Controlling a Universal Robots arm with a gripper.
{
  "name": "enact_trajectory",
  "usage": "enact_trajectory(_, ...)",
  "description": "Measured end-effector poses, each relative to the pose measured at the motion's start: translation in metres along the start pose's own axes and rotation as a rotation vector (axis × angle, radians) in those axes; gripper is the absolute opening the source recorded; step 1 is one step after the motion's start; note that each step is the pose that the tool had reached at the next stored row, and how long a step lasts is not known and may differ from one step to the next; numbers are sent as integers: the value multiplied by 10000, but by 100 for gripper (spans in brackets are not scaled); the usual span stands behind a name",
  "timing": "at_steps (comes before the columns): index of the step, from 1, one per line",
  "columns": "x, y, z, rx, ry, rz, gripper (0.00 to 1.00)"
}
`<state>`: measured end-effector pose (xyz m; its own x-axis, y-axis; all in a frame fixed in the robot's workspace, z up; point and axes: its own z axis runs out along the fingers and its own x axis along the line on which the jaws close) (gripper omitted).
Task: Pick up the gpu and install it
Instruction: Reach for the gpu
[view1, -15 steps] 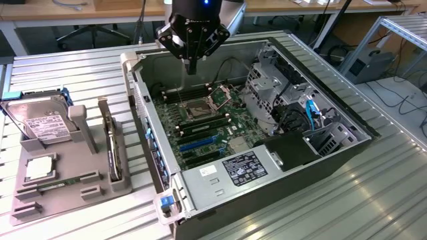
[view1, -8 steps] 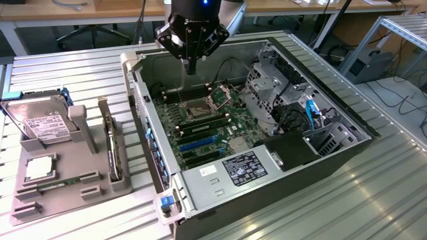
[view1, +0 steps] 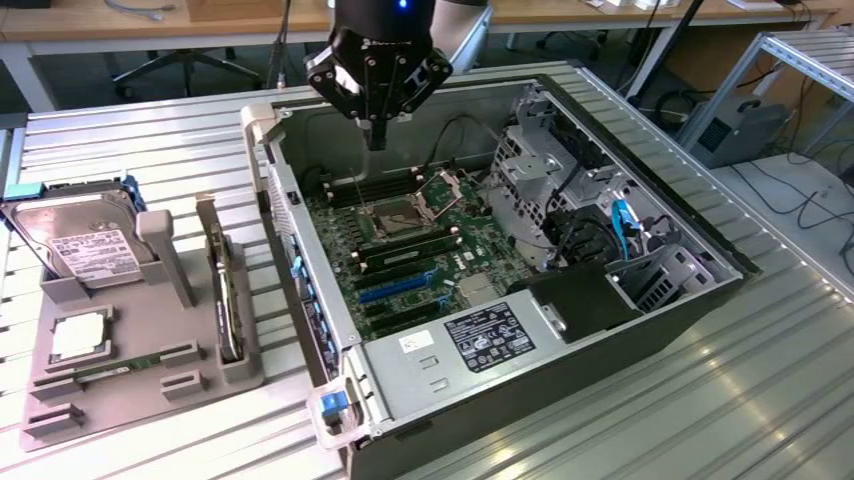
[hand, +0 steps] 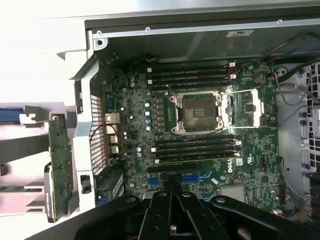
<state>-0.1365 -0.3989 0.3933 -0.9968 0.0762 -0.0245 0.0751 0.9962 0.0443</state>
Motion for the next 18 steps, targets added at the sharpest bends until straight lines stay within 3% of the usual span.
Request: enact_trajectory(18,37,-3,-1,0,0,0,11)
